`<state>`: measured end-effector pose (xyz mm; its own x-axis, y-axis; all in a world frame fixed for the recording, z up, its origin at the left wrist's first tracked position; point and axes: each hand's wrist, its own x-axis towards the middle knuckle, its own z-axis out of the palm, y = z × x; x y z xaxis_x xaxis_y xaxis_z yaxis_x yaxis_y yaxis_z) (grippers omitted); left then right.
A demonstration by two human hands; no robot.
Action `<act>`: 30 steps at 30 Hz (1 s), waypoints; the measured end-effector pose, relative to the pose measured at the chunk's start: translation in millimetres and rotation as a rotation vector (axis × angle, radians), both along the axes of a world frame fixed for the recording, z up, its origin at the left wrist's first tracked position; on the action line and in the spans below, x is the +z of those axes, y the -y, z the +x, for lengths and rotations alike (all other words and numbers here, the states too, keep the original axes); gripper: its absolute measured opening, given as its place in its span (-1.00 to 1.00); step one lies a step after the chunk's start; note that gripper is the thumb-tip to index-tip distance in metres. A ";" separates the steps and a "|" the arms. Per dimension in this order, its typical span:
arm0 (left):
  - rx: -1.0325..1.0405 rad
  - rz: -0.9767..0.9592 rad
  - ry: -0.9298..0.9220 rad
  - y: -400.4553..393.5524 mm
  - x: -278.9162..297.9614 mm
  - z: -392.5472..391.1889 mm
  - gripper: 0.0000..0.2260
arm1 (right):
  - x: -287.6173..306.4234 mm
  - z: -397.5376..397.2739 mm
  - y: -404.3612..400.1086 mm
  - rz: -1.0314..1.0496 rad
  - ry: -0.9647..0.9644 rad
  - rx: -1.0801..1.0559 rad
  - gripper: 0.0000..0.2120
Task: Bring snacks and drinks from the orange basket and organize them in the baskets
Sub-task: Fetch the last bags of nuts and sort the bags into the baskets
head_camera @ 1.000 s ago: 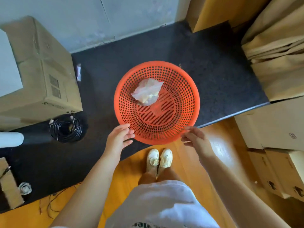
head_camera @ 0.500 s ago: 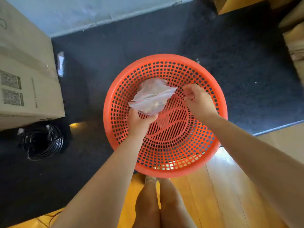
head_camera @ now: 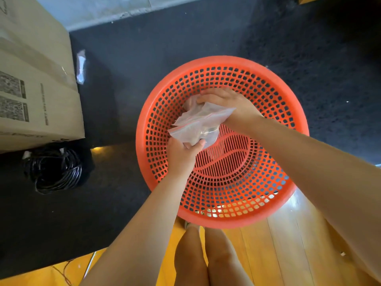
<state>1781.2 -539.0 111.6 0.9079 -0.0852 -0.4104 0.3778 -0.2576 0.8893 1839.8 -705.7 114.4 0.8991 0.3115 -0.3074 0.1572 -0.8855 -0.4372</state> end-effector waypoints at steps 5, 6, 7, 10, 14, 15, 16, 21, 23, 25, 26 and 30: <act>0.018 -0.071 -0.035 -8.4 9.1 -4.8 -0.75 | -2.6 -15.5 -2.8 0.164 0.026 -0.188 -0.65; 0.028 -0.076 -0.036 -10.0 11.2 -6.3 -0.74 | -1.4 -19.4 -2.1 0.251 -0.021 -0.283 -0.64; 0.046 -0.084 -0.053 -12.0 14.6 -8.1 -0.74 | 1.2 -23.8 -1.8 0.357 -0.078 -0.389 -0.62; 0.106 -0.157 -0.137 -18.8 25.7 -13.4 -0.73 | 10.3 -38.3 -0.7 0.690 -0.228 -0.665 -0.59; 0.119 -0.235 -0.177 -28.3 52.1 -18.7 -0.75 | 25.9 -65.7 2.4 0.984 -0.269 -0.877 -0.64; 0.106 -0.245 -0.170 -29.6 60.9 -19.5 -0.76 | 32.6 -72.9 2.9 1.041 -0.268 -0.926 -0.68; 0.096 -0.252 -0.161 -31.1 69.6 -20.7 -0.75 | 38.9 -79.8 2.7 1.091 -0.263 -0.975 -0.72; 0.102 -0.302 -0.108 -32.3 120.7 -30.2 -0.72 | 89.1 -123.7 2.0 1.332 -0.194 -1.183 -0.82; 0.064 -0.311 -0.091 -29.7 142.2 -35.2 -0.73 | 114.2 -148.4 3.3 1.445 -0.136 -1.232 -0.83; -0.011 -0.333 -0.076 -22.6 163.9 -40.9 -0.71 | 142.3 -176.7 5.7 1.510 -0.060 -1.299 -0.71; -0.046 -0.345 -0.069 -19.7 172.1 -43.5 -0.69 | 154.1 -188.8 6.2 1.527 -0.019 -1.329 -0.67; -0.197 -0.365 -0.067 8.3 207.7 -69.1 -0.49 | 207.1 -249.9 14.7 1.500 0.203 -1.485 -0.65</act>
<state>1712.1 -547.2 319.3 0.8319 -0.4055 -0.3789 0.4131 -0.0034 0.9107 1589.9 -720.4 321.5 0.6259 -0.6341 -0.4541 -0.0340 0.5595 -0.8281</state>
